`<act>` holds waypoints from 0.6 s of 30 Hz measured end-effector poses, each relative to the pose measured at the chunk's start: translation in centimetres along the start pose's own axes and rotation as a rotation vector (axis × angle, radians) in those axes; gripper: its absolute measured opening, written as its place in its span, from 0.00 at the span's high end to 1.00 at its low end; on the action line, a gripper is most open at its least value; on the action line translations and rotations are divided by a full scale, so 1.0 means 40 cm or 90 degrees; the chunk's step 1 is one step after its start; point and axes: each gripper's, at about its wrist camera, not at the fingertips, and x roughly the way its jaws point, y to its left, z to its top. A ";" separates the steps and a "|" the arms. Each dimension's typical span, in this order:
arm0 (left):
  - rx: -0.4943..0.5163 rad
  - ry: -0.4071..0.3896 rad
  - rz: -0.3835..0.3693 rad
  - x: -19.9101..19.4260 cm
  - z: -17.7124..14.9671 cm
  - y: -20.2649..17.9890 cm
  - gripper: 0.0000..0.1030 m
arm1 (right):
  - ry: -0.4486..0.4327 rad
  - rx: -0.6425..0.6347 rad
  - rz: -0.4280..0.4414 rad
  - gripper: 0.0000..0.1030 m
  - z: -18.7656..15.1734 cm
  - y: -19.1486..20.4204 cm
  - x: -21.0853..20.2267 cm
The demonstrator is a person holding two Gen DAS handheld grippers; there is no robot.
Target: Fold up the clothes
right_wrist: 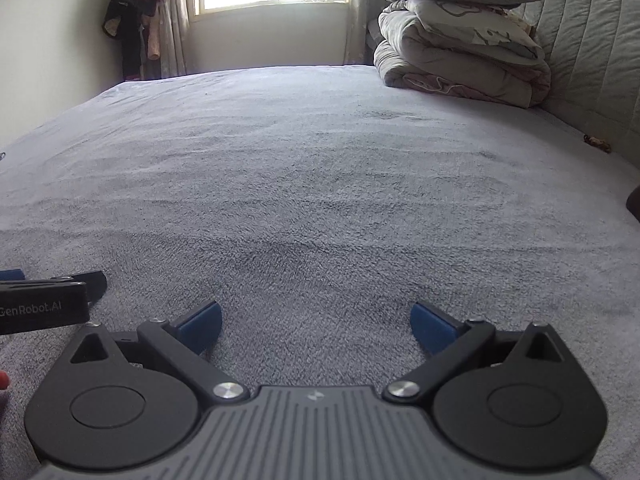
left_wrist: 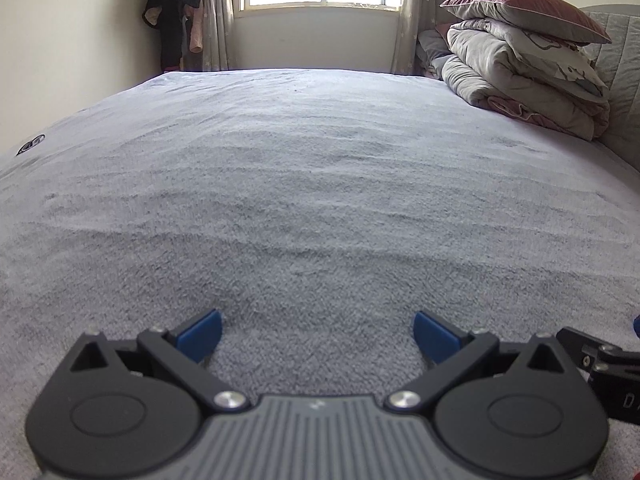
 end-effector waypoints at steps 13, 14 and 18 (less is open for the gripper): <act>0.000 -0.001 0.001 0.000 -0.001 0.000 0.00 | -0.004 0.011 -0.026 0.00 -0.004 0.005 -0.002; 0.000 -0.001 0.000 0.000 -0.001 0.000 0.00 | -0.004 0.013 -0.028 0.00 -0.004 0.005 -0.002; -0.001 -0.001 0.000 0.000 -0.002 -0.001 0.00 | -0.003 0.014 -0.033 0.00 -0.004 0.005 0.000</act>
